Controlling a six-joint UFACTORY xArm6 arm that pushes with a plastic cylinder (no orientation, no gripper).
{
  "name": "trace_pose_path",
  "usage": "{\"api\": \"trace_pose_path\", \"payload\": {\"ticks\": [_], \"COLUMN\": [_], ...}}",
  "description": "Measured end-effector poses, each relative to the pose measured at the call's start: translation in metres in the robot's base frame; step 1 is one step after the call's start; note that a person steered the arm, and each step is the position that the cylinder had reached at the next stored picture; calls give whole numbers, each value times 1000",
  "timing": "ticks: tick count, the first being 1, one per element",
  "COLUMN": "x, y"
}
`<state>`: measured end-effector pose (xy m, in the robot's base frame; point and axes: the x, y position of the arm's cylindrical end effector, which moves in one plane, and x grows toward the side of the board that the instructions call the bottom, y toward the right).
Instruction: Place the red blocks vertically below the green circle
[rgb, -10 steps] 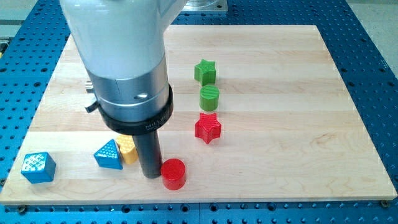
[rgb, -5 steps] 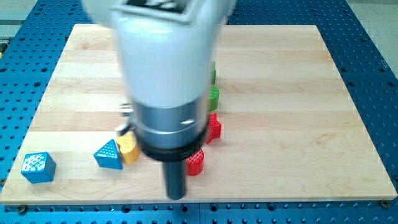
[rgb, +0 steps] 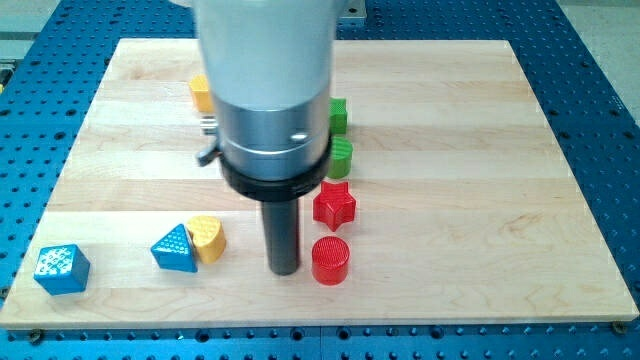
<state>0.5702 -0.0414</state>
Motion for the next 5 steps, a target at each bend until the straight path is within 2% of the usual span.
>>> {"api": "trace_pose_path", "payload": {"ticks": [3, 5], "x": [4, -19], "y": [38, 28]}}
